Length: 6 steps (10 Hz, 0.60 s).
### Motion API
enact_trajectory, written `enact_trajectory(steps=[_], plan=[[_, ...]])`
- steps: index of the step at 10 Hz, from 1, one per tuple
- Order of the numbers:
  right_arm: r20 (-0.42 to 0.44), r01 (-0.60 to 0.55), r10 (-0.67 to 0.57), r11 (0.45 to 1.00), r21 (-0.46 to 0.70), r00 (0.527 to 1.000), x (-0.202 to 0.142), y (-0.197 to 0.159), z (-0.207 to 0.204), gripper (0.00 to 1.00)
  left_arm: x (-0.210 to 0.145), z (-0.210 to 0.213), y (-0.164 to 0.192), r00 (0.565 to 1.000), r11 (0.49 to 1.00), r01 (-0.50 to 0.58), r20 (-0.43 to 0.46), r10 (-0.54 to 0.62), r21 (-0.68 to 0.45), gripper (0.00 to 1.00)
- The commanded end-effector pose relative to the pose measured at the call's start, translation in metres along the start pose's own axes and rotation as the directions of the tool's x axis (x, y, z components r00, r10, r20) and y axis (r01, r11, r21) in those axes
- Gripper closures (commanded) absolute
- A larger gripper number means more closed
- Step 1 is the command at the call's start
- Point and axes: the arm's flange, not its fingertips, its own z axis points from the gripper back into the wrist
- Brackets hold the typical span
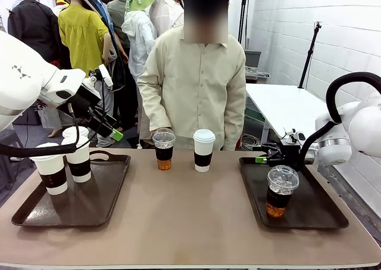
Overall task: Distribute the coffee onto the tray.
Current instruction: Pick up another iced Americano from the middle of the table and place it on the right Handle tray.
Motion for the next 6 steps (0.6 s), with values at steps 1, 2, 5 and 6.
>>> enact_trajectory(steps=[1, 2, 5, 6], plan=[[-0.002, -0.001, 0.001, 1.0, 0.001, 1.0, 0.0008, -0.0002, -0.0015, 0.0, -0.0024, 0.0001, 0.0033, 1.0, 1.0, 0.013, 0.017, -0.012, -0.015, 0.0], [-0.002, -0.001, 0.001, 1.0, 0.001, 1.0, 0.0008, -0.0002, -0.0015, 0.0, -0.0024, 0.0001, 0.0033, 1.0, 1.0, 0.013, 0.017, -0.012, -0.015, 0.0], [-0.002, -0.001, 0.001, 1.0, 0.001, 1.0, 0.0008, -0.0002, -0.0015, 0.0, -0.0024, 0.0001, 0.0033, 1.0, 1.0, 0.013, 0.017, -0.012, -0.015, 0.0], [-0.002, -0.001, 0.001, 1.0, 0.001, 1.0, 0.0008, -0.0002, -0.0015, 0.0, -0.0024, 0.0001, 0.0033, 1.0, 1.0, 0.013, 0.017, -0.012, -0.015, 0.0]])
